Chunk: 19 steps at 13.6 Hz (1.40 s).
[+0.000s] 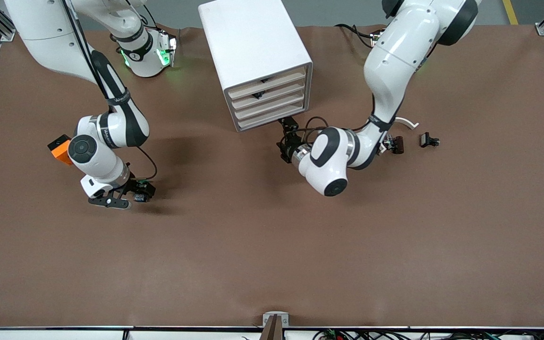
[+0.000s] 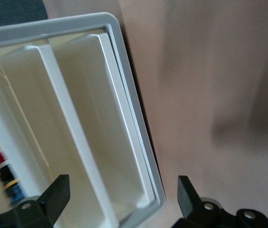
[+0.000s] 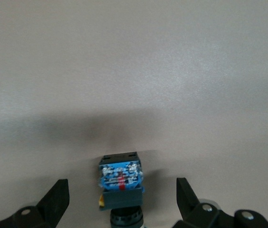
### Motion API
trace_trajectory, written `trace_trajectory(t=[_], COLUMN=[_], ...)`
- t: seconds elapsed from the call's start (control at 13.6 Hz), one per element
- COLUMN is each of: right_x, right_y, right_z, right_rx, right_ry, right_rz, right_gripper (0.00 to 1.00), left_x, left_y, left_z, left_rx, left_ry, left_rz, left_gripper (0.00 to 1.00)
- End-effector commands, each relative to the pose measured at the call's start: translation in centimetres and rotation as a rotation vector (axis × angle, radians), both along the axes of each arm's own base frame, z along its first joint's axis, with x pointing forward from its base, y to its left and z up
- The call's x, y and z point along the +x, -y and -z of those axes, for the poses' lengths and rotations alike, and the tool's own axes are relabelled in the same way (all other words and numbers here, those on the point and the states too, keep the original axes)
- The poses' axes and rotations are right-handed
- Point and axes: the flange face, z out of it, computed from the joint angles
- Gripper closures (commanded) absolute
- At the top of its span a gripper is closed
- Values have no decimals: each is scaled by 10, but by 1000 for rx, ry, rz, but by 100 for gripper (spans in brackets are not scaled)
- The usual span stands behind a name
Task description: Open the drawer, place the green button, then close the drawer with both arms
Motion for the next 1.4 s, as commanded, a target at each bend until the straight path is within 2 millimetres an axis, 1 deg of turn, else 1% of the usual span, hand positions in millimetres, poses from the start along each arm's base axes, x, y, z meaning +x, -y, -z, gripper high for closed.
trace_trajectory(t=[0.0,0.07,0.15,0.22,0.29,0.37,0.44,0.59,0.74,0.81,0.88,1.03,1.11,1.18,1.25,1.33], right_x=[3,3,2,1,1,1,1,0,0,1,1,0,-2,-5,-9,-14], right_y=[7,9,10,8,8,8,9,9,9,9,8,-3,-15,-27,-44,-60], right_z=[12,15,16,17,17,16,16,16,10,4,-6,-34,-51,-64,-76,-86], right_rx=[-5,-5,-5,-5,-6,-5,-4,-6,-5,-3,-3,-8,-10,-8,8,24], right_ry=[14,9,6,-1,-4,-4,-4,-15,-30,-31,-41,-82,-94,-101,-105,-113], right_rz=[-3,1,3,3,8,14,17,18,25,33,48,92,117,155,203,249], right_gripper=[0,0,0,31,76,100,100,100,100,100,100,100,100,100,100,100], left_x=[-6,-7,-8,-12,-21,-28,-30,-37,-46,-48,-48,-50,-55,-56,-57,-57], left_y=[9,11,11,13,21,27,28,32,38,38,38,39,42,42,41,40], left_z=[8,7,7,6,6,6,6,6,7,8,7,9,13,15,21,25], left_rx=[-11,-11,-1,-3,-1,1,5,44,51,57,63,64,70,70,76,82], left_ry=[-109,-136,-147,-165,-168,-171,-182,-216,-225,-230,-234,-236,-241,-242,-251,-256], left_rz=[-54,-72,-74,-59,-39,-26,-27,-24,-7,-6,-9,-4,3,5,3,1], left_gripper=[0,1,7,8,20,26,31,34,48,49,56,68,73,79,92,99])
